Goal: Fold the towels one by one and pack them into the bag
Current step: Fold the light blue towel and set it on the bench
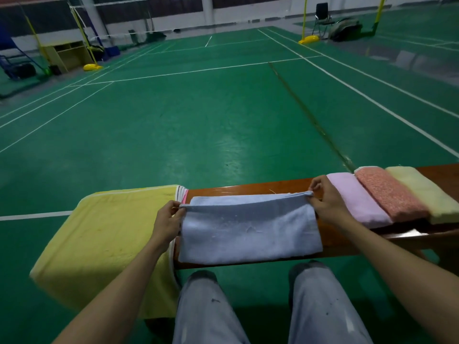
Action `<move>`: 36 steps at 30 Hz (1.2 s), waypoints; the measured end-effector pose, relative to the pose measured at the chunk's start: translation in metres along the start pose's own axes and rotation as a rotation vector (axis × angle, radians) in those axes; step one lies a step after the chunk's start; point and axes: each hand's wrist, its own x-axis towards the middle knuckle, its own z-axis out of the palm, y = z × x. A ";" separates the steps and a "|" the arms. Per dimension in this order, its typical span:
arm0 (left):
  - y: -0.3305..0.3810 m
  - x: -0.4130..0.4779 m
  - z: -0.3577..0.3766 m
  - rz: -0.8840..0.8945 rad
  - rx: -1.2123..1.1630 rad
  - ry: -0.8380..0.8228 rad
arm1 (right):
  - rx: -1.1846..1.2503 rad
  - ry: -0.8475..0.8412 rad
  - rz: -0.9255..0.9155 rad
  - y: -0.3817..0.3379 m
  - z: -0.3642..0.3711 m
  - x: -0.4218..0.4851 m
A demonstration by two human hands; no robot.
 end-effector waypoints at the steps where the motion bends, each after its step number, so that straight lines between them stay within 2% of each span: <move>1: 0.001 0.009 0.002 -0.018 0.013 -0.004 | -0.010 0.002 0.023 0.003 0.005 0.007; 7: -0.005 0.081 0.013 -0.029 0.179 0.021 | -0.049 0.025 0.190 0.014 0.022 0.047; 14: -0.013 0.110 0.035 0.008 0.531 -0.042 | -0.191 -0.018 0.260 0.038 0.040 0.059; 21: -0.014 0.112 0.040 0.016 0.634 -0.084 | -0.226 -0.041 0.300 0.038 0.039 0.059; 25: 0.007 0.113 0.050 0.080 0.628 -0.082 | -0.112 0.080 0.332 0.024 0.030 0.051; 27: 0.027 0.107 0.068 0.118 0.569 -0.156 | -0.003 0.139 0.365 0.011 0.029 0.038; 31: 0.067 0.087 0.129 0.099 0.346 -0.465 | 0.373 0.123 0.506 -0.015 0.040 0.001; 36: 0.105 0.059 0.203 0.139 0.216 -0.694 | 0.602 0.155 0.584 -0.020 0.057 -0.028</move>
